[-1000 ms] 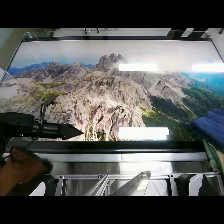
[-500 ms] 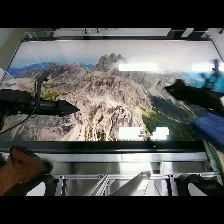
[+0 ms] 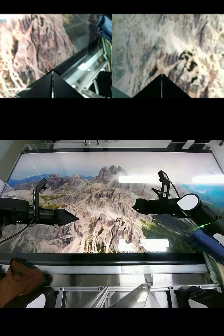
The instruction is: Fold the shirts.
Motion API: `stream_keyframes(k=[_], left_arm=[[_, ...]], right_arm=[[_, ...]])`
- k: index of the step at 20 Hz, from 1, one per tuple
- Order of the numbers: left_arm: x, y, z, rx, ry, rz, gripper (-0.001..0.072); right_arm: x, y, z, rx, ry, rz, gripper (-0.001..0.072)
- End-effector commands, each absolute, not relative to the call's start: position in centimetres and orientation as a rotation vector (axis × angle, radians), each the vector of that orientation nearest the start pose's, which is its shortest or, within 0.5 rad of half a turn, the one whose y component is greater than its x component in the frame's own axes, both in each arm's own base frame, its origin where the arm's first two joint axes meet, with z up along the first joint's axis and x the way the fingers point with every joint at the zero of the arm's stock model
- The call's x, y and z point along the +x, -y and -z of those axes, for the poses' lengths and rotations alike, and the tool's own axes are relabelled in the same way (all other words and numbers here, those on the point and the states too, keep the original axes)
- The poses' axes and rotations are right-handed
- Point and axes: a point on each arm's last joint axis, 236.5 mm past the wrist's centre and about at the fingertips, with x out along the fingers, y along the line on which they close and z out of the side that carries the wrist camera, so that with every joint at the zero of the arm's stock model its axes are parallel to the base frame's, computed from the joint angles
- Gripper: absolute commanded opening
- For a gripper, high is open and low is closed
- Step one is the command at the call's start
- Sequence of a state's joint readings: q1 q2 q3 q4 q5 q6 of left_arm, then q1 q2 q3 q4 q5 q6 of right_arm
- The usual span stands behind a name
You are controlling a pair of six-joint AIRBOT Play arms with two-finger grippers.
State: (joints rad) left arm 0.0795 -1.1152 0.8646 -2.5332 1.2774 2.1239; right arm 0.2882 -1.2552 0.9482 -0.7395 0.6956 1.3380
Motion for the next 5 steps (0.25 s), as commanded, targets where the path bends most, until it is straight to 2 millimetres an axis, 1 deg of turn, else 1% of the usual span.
stream_keyframes(k=[1,5], left_arm=[[30.80,16.25,-5.69,-0.515,-1.144,0.790,0.0016],[30.90,16.22,-5.68,-0.515,-1.141,0.787,0.0016]], right_arm=[[38.42,-23.74,-2.78,0.503,-1.013,-0.546,0.0021],[38.42,-23.76,-2.78,0.504,-1.013,-0.547,0.0021]])
